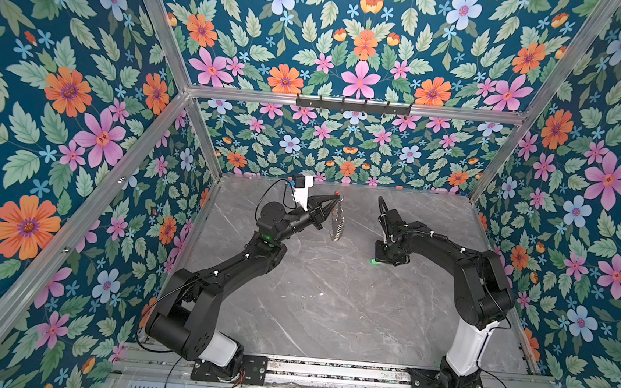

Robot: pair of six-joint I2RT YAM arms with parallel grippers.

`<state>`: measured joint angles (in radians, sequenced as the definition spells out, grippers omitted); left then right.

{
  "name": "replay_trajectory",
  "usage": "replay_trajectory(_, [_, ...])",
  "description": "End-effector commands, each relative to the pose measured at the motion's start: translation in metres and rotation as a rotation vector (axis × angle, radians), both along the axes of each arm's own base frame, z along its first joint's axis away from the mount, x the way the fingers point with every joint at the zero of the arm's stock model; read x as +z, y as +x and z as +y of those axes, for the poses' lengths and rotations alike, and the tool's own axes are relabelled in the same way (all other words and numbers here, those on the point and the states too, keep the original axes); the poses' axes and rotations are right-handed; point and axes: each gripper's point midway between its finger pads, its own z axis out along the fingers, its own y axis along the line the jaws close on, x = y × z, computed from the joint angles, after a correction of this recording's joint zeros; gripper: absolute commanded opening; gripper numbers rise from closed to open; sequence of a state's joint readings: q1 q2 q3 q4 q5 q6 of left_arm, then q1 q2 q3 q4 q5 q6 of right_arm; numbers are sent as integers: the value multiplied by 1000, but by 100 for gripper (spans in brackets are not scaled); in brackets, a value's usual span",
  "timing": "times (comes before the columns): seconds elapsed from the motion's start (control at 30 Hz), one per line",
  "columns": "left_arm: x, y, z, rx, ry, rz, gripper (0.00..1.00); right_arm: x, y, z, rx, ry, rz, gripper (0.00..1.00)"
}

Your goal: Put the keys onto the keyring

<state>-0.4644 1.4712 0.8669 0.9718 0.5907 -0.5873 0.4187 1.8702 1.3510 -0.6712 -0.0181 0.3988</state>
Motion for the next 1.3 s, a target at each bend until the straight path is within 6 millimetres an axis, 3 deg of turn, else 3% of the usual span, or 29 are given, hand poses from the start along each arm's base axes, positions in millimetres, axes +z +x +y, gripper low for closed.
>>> replay_trajectory(0.0, [3, -3, 2, 15, 27, -52, 0, 14, -35, 18, 152, 101, 172, 0])
replay_trajectory(0.13, [-1, -5, 3, 23, 55, -58, 0, 7, -66, 26, 239, 138, 371, 0])
replay_trajectory(0.23, [-1, -6, 3, 19, 63, -60, 0, -2, -69, 25, 241, 131, 406, 0])
replay_trajectory(0.67, [0, -3, 0, 5, 73, -54, 0, -32, -36, 25, 218, 39, 421, 0])
replay_trajectory(0.83, [-2, -3, 0, 5, 74, -48, 0, -34, -31, 24, 212, 20, 411, 0])
replay_trajectory(1.07, [-4, -2, -2, 0, 70, -42, 0, -21, -29, 23, 201, 34, 352, 20])
replay_trajectory(1.27, [-5, -2, -2, -2, 64, -40, 0, -12, -32, 23, 176, 35, 278, 29])
